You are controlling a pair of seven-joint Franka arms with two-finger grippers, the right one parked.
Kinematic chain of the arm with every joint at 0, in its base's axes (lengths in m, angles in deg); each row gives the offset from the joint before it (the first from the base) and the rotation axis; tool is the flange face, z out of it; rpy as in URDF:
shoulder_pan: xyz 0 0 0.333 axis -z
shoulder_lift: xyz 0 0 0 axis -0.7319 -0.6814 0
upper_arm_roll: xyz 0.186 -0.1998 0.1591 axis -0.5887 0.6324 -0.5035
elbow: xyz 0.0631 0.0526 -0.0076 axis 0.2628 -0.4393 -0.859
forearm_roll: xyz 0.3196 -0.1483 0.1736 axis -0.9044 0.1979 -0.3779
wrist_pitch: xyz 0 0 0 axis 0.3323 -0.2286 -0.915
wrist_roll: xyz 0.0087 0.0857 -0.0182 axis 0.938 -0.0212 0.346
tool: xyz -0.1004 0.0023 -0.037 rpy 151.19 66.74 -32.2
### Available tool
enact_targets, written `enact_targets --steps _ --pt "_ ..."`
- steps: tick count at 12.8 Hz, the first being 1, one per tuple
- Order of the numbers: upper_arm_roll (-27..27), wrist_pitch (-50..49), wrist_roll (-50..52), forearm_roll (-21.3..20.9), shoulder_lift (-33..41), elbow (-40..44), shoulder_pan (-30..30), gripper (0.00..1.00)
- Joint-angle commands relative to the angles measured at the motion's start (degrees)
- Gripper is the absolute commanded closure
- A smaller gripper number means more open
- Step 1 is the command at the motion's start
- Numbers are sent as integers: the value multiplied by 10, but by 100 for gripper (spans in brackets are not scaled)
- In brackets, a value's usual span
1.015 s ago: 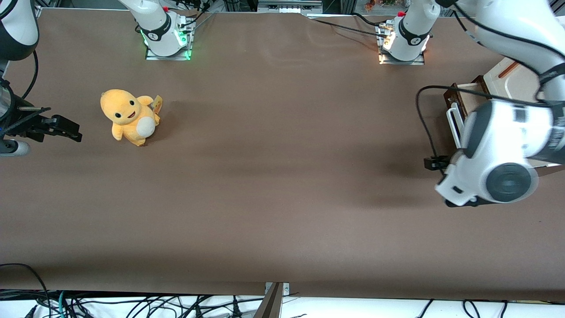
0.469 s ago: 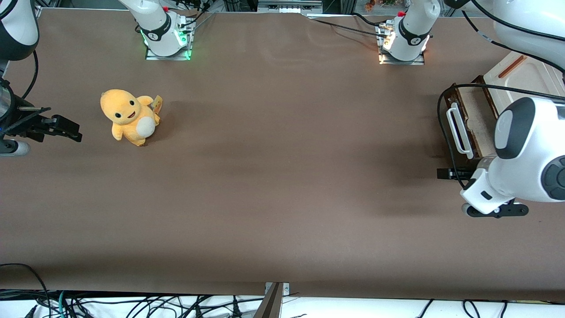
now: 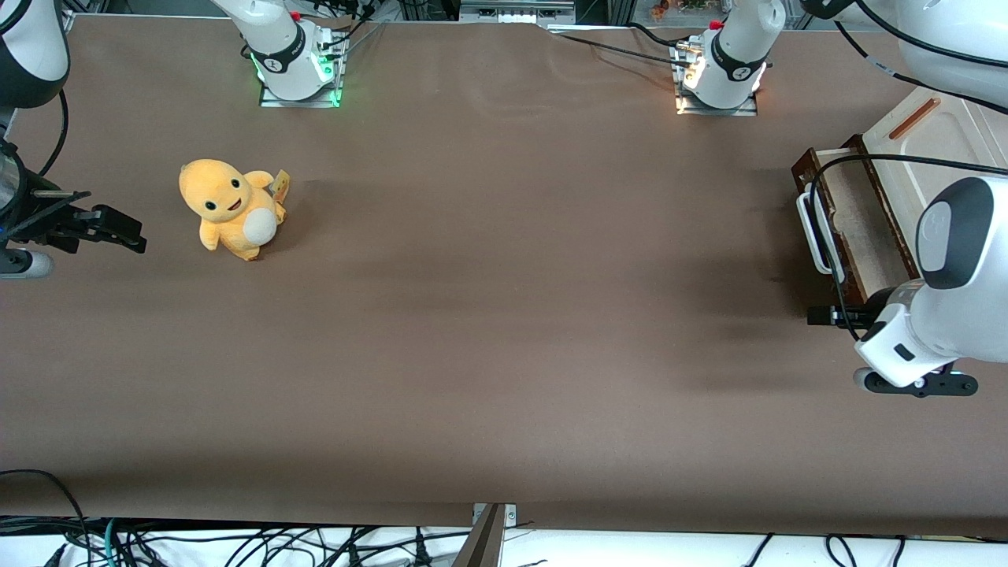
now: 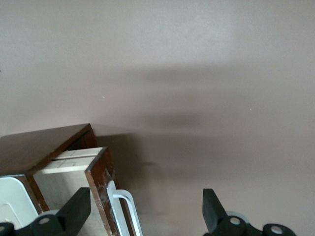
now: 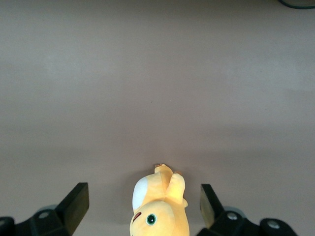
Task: Open lower drawer with left arm only
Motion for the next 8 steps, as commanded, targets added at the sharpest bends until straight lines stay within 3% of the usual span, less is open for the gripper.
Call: enact_targets --steps 1,8 --pt "-9 16 -14 27 5 4 -2 0" --pt "-47 20 15 43 4 2 9 0"
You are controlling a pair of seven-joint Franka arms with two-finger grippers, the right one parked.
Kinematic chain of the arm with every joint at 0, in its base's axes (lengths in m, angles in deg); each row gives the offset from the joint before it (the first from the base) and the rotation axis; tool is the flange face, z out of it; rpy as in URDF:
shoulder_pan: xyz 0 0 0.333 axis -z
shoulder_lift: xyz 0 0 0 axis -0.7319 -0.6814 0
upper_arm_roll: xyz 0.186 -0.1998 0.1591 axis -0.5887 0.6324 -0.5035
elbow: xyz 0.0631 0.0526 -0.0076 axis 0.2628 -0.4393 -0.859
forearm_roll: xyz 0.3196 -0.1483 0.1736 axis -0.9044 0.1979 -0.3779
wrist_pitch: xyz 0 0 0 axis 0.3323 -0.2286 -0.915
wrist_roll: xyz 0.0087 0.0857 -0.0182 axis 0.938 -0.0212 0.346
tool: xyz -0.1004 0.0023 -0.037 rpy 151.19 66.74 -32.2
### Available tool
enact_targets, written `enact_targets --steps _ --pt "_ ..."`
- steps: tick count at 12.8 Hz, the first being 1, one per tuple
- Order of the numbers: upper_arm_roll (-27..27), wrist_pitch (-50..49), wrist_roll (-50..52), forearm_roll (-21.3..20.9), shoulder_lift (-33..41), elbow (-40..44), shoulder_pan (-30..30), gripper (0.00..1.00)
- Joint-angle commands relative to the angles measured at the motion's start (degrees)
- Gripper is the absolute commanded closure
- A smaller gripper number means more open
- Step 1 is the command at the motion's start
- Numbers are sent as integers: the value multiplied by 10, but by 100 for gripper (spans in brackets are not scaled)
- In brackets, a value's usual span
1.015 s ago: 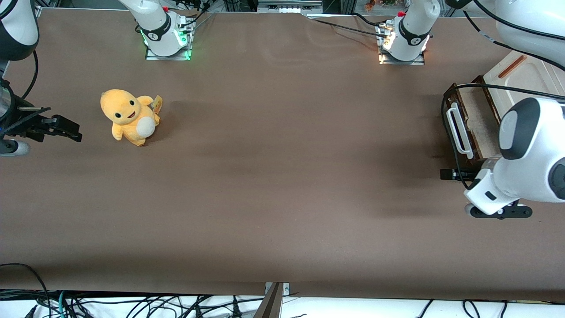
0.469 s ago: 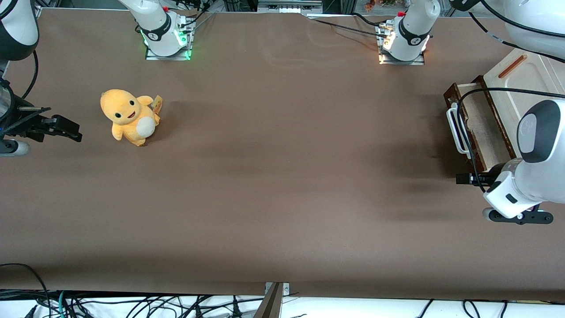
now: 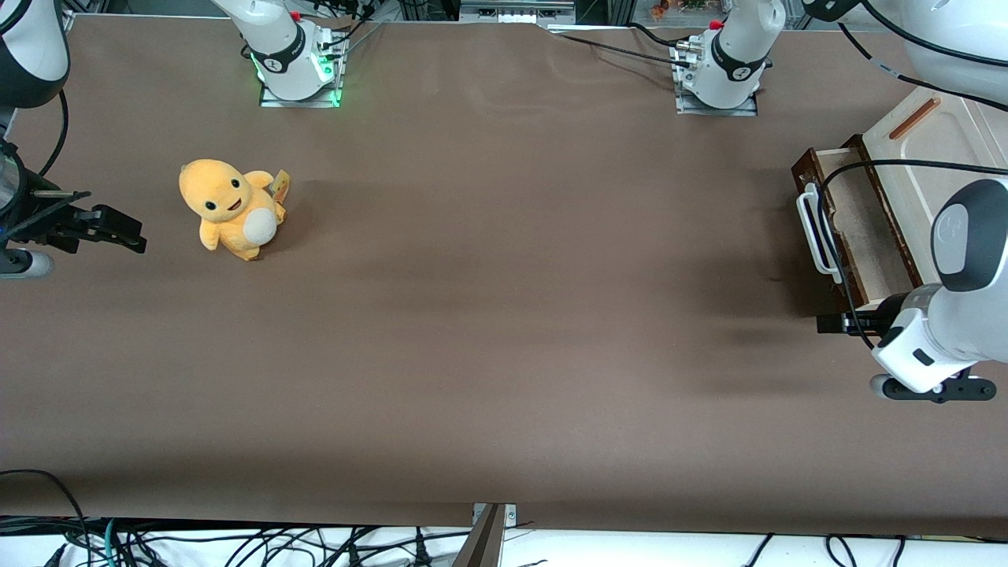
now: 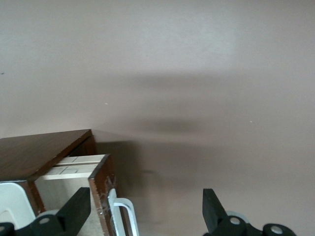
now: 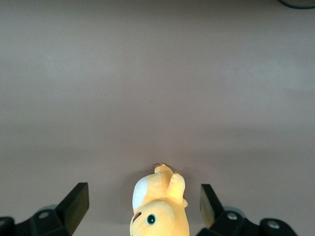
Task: Open lower drawer with left arm only
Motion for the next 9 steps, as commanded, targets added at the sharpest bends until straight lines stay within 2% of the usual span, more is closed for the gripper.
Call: enact_targets --steps 1,3,6,9 --pt "-19 8 0 21 4 2 7 0" --pt "-29 20 -18 44 4 1 7 0" --pt "-72 22 -78 113 4 1 8 0" --pt "-81 23 -83 114 4 2 13 0"
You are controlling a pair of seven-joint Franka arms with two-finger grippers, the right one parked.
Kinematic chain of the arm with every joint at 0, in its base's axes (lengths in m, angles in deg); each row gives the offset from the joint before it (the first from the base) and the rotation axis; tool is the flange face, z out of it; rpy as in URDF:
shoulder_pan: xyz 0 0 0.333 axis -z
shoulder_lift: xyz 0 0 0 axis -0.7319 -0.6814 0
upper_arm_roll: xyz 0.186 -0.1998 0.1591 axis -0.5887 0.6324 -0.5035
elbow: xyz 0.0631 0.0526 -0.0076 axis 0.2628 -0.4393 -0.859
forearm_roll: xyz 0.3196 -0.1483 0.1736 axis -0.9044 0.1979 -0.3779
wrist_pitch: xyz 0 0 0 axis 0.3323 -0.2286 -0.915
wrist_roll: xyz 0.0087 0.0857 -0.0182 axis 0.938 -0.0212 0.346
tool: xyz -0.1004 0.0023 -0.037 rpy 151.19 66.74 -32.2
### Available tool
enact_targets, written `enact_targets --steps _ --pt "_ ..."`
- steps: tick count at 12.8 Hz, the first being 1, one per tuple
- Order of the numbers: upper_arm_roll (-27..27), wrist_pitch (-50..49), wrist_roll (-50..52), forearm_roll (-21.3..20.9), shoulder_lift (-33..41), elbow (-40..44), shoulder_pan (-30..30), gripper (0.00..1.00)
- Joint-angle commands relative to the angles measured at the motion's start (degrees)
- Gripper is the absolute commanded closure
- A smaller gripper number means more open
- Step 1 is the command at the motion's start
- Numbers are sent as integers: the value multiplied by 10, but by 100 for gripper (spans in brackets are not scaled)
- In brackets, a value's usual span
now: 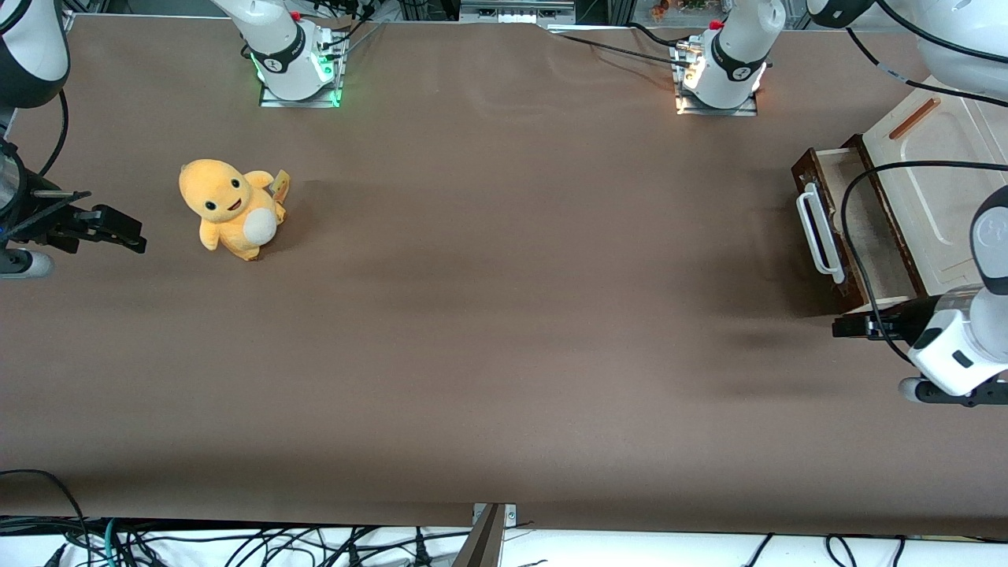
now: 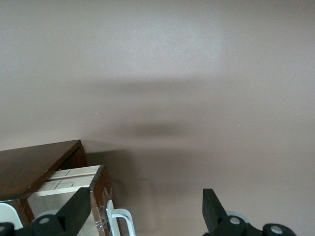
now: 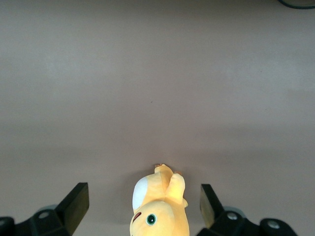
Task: Open lower drawer with left arm only
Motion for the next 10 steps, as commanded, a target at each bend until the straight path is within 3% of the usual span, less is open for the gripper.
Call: enact_targets --steps 1,10 --pt "-12 10 -16 14 5 2 10 0" --pt "-11 5 -12 4 34 1 12 0"
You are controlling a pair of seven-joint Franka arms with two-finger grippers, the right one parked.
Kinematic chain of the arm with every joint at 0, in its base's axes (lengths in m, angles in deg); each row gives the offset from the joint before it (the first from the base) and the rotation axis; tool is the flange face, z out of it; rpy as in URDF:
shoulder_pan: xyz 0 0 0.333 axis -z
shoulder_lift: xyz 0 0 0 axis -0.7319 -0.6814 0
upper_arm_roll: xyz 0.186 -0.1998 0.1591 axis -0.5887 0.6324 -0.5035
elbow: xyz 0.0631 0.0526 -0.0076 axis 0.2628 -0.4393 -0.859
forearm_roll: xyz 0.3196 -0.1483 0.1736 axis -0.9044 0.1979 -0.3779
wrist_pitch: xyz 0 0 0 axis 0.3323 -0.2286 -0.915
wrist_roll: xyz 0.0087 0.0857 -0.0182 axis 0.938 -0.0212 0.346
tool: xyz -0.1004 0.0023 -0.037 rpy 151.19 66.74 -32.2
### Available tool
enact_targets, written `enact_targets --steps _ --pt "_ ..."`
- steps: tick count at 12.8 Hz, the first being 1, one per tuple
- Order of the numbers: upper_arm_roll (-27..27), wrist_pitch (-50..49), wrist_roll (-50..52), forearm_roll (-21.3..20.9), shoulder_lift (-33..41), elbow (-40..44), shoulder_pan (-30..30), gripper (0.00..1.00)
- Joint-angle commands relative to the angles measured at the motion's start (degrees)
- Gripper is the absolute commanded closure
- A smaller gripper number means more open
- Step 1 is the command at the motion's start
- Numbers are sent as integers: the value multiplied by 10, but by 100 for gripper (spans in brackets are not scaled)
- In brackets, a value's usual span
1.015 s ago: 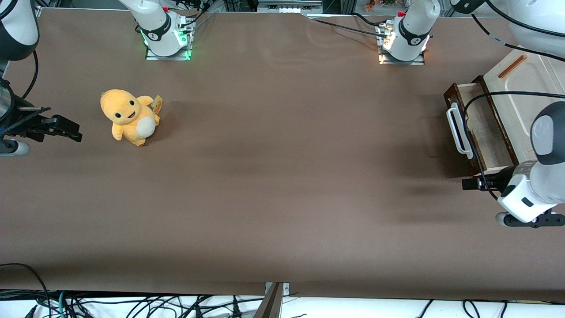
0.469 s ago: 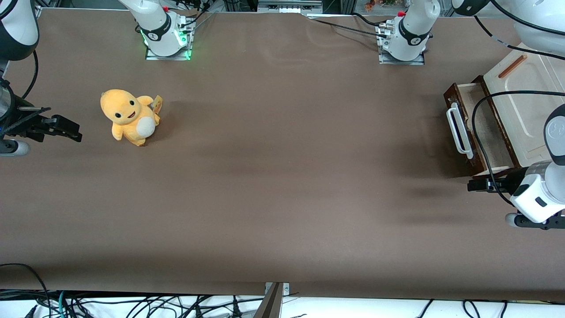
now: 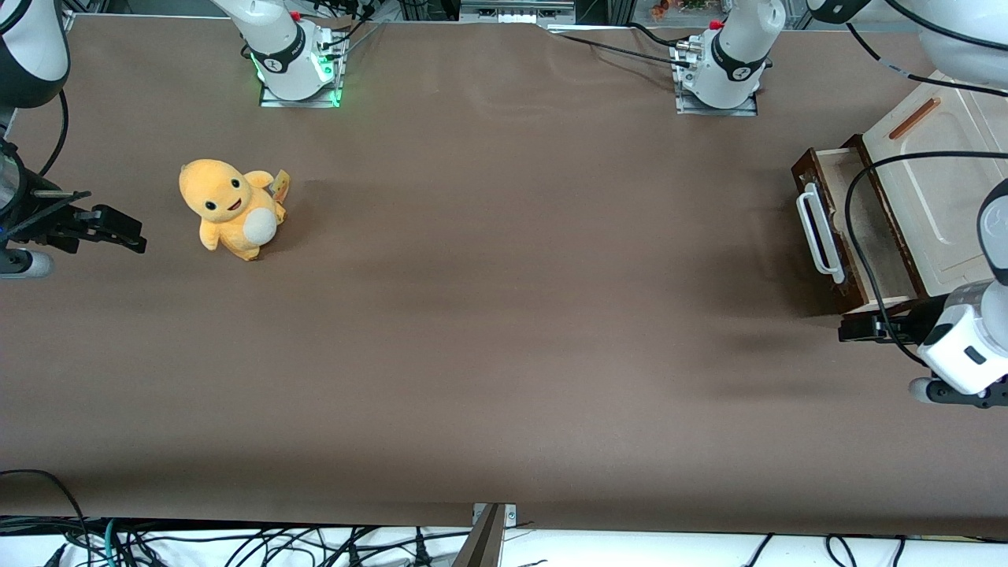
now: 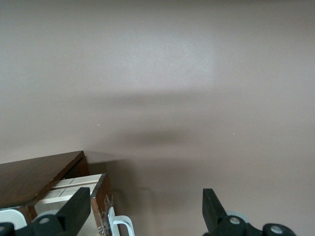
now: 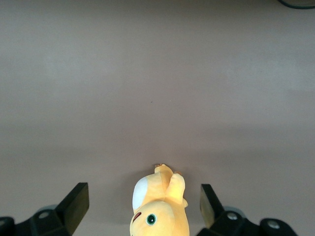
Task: Open lower drawer with left arm only
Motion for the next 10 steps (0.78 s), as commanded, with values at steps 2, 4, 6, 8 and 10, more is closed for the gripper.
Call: enact_targets --steps 2,4,6,8,10 --pt "-9 -16 -9 -3 24 -2 6 0" --pt "-10 -16 -9 -7 30 -3 6 0" --pt "-10 -17 -9 -7 32 -4 6 0" --pt "-7 -16 -9 -7 32 -4 6 0" --pt "-6 -16 -8 -7 32 -5 6 0"
